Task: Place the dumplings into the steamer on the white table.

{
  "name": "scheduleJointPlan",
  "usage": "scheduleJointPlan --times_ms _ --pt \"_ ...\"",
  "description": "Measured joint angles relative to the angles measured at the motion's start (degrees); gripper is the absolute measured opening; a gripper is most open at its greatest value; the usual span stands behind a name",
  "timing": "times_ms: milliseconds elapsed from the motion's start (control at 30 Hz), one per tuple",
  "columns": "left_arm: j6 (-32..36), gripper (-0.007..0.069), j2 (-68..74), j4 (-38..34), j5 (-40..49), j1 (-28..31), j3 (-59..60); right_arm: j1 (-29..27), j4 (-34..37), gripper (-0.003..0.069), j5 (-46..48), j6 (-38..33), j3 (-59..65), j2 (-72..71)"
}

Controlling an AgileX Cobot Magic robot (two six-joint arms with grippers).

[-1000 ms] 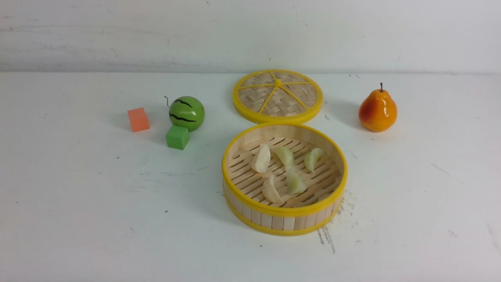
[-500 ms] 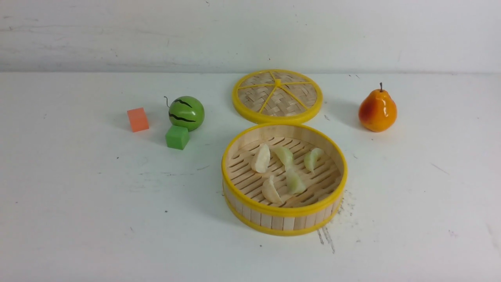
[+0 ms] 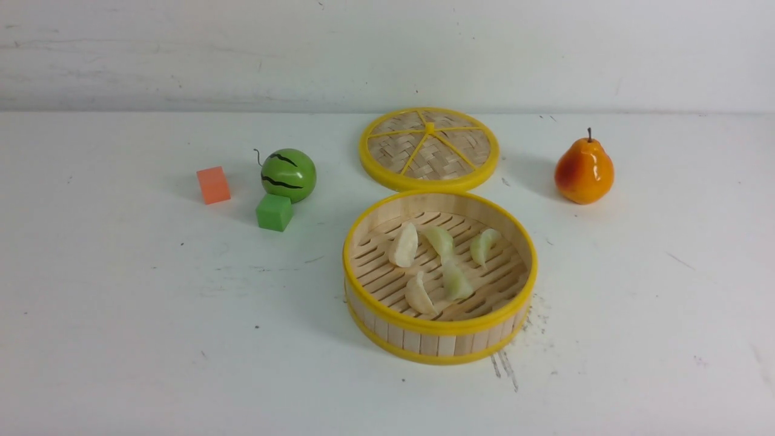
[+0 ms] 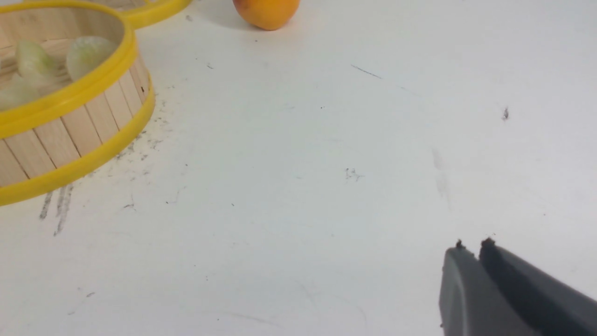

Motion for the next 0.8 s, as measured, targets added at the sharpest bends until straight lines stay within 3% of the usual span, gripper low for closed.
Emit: scheduleJointPlan --times_ms 800 --pt "0.0 -0.0001 0.0 0.0 0.0 0.0 0.0 0.0 0.0 0.0069 0.0 0.0 0.0 0.0"
